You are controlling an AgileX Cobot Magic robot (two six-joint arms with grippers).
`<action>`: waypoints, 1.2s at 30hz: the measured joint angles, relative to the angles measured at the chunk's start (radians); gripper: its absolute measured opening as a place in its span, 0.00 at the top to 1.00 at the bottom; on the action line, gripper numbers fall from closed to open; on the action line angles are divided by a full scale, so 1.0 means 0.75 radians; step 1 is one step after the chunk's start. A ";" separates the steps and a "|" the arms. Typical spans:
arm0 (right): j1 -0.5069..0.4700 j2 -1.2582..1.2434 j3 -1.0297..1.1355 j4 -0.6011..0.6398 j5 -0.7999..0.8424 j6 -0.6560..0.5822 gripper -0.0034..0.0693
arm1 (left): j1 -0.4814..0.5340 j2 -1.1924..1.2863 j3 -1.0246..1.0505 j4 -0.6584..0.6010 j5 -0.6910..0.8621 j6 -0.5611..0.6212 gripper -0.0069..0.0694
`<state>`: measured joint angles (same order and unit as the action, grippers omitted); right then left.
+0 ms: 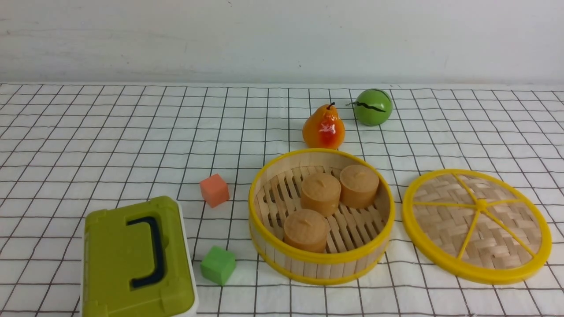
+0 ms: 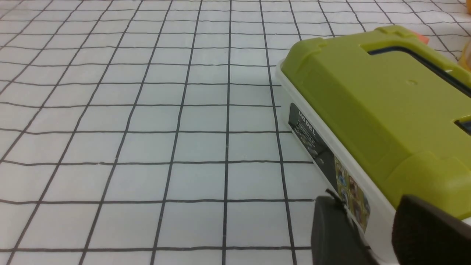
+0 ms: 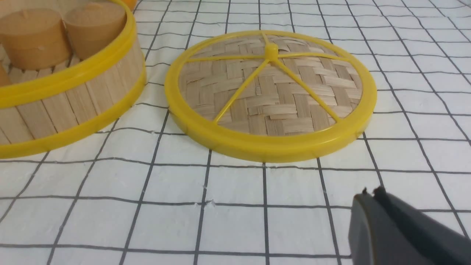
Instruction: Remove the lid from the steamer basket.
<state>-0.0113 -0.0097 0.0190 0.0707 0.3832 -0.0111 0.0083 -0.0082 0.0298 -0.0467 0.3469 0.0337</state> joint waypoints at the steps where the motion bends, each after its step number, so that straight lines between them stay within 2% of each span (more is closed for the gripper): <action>1: 0.000 0.000 0.000 0.000 0.000 0.000 0.96 | 0.000 0.000 0.000 0.000 0.000 0.000 0.60; 36: 0.000 0.000 0.000 0.000 0.000 0.000 0.92 | 0.000 0.000 0.000 0.000 0.000 0.000 0.60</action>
<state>-0.0113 -0.0097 0.0190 0.0707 0.3832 -0.0111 0.0083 -0.0082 0.0298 -0.0467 0.3469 0.0337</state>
